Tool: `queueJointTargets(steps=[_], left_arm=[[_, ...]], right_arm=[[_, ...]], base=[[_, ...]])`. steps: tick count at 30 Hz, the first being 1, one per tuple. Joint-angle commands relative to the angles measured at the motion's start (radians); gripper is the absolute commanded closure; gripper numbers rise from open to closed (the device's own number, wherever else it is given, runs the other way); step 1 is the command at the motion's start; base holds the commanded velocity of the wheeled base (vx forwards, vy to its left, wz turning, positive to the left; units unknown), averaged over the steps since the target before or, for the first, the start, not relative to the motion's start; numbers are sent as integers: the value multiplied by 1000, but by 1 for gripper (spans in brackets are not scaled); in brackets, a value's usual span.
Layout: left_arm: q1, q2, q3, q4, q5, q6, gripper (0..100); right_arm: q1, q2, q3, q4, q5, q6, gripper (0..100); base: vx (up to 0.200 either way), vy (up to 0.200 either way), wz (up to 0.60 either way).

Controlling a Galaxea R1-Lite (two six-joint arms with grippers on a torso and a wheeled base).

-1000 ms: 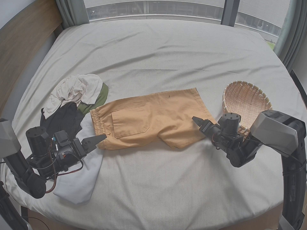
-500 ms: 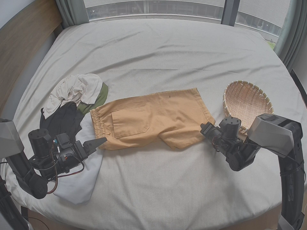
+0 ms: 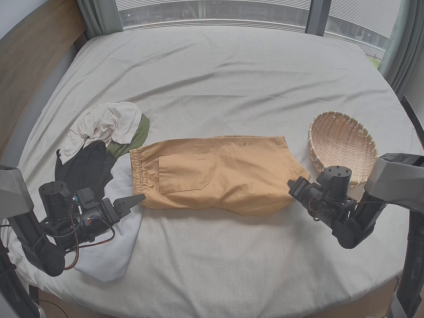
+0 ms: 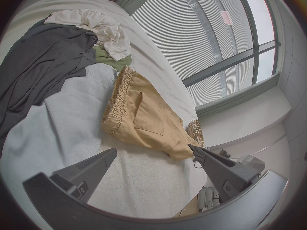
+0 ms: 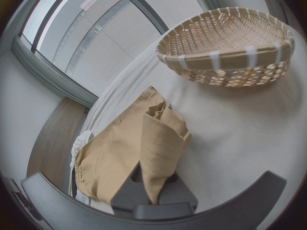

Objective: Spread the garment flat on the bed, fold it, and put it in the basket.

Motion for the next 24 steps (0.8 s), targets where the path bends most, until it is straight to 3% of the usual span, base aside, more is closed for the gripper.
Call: queueJointTargets(steps=[1, 7, 18, 19, 24], left_arm=[[8, 15, -5, 0, -1, 3, 0], [-1, 58, -12, -2, -4, 16, 0], [-7, 175, -98, 0, -2, 49, 0], [-6, 185, -106, -2, -1, 49, 0], [-9, 230, -146, 0, -1, 55, 0]], right_arm=[[-1, -113, 145, -23, -15, -27, 100], [-30, -129, 311, -116, -16, -64, 100], [-24, -57, 371, -222, -15, -65, 100], [-24, -54, 369, -227, -15, -64, 0], [10, -73, 423, -262, -12, -64, 0]], base=[[0, 0, 0], [0, 0, 0], [0, 0, 0], [0, 0, 0], [0, 0, 0]])
